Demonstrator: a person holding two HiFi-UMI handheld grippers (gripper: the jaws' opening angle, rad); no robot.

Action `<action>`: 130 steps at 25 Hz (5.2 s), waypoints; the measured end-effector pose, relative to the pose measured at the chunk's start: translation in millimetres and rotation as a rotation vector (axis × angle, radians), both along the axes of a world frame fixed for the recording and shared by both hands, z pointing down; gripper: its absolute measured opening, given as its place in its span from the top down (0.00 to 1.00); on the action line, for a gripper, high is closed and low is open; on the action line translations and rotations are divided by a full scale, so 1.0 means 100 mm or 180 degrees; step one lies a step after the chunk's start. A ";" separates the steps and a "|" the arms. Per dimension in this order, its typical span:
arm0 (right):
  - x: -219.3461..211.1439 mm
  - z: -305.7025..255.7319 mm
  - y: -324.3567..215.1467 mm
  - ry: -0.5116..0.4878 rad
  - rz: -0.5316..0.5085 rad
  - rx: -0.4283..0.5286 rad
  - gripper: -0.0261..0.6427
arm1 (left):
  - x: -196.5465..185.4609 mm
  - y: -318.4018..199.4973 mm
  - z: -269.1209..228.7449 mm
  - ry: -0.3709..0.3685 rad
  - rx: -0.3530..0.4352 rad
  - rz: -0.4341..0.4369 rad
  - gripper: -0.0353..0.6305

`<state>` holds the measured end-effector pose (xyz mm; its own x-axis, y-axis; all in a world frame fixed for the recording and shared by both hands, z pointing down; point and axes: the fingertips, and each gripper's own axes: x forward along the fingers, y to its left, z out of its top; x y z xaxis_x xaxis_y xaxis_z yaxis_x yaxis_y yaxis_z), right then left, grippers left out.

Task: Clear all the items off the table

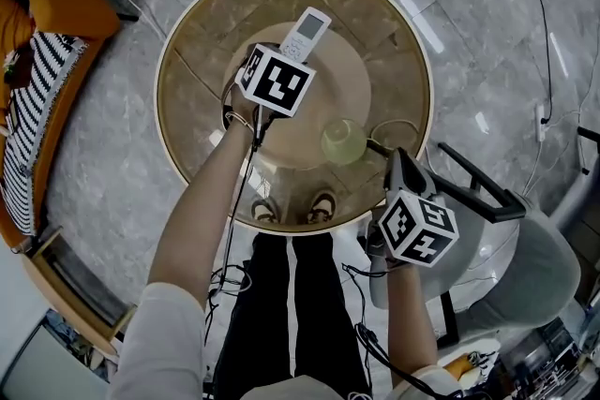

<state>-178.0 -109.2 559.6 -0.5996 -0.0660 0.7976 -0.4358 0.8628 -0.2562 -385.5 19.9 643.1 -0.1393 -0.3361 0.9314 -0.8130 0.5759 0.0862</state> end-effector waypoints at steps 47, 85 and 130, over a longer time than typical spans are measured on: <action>0.44 -0.77 0.94 -0.0285 0.0304 0.0229 0.93 | 1.12 1.12 -1.45 -0.0399 0.0871 -0.0353 0.57; 3.65 -0.74 -0.27 -0.0167 0.2522 0.0265 0.92 | 4.35 -1.09 -1.50 -0.0029 0.0928 0.2228 0.57; 5.13 0.12 -0.77 0.0117 0.3217 -0.0089 0.92 | 5.94 -1.70 -0.19 0.0793 0.0432 0.2449 0.46</action>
